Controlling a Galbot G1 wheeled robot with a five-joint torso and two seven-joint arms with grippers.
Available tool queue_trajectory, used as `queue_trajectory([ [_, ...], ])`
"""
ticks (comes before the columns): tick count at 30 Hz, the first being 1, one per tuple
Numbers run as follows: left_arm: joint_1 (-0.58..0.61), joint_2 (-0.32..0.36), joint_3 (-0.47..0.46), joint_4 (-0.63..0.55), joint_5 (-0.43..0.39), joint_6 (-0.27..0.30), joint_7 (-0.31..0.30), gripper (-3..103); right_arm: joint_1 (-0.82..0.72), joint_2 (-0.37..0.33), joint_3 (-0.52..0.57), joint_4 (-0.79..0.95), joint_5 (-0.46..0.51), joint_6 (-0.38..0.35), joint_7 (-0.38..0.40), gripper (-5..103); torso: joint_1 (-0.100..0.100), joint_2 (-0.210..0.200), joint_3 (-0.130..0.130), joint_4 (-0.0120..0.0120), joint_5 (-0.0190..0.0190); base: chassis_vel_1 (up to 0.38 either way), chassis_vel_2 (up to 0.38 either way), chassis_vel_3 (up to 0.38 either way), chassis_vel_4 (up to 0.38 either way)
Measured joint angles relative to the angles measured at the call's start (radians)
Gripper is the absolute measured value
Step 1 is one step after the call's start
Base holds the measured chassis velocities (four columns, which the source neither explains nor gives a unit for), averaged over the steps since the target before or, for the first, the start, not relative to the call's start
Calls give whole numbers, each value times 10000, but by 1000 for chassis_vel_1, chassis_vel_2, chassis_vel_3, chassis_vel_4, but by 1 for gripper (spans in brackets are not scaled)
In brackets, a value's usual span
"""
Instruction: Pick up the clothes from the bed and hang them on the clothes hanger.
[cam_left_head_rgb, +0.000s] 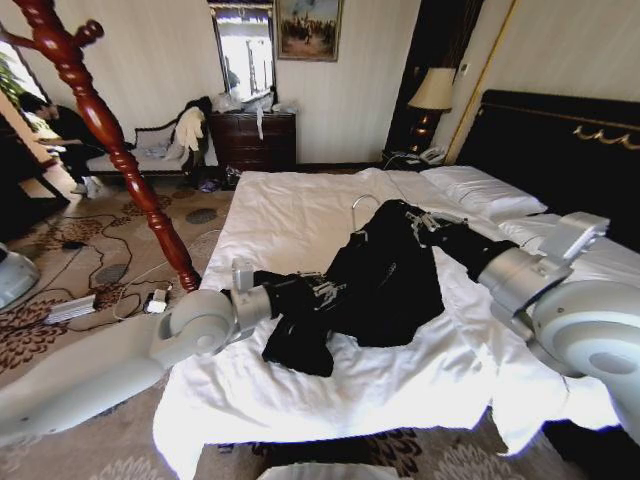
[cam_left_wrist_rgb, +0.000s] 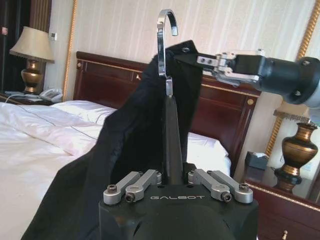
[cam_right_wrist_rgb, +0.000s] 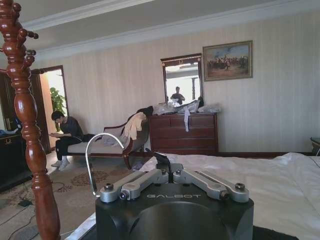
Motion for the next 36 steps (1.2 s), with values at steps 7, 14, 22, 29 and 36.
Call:
queue_trajectory([
  [7,1,-612,-38,556,110,-95,-190,16,-186,110,-72,-7,84,-4,165,0,0,0,0,2,0,0,0,0,0],
  [14,-88,-1507,-41,1001,180,-143,-530,16,-701,181,145,-12,388,-6,304,0,0,0,0,-2,1,0,0,0,0],
  [22,15,-2341,180,1534,425,-205,-865,16,-480,230,377,-15,1213,-15,529,0,-1,0,0,2,-1,0,0,0,0],
  [29,32,-2863,44,1945,422,-252,-1093,16,-1079,306,528,-16,966,-61,470,0,0,0,0,-2,0,0,0,0,0],
  [36,137,-2925,37,2056,529,-253,-1141,16,-1286,389,604,-17,784,-104,196,0,-2,0,0,0,0,0,0,0,0],
])
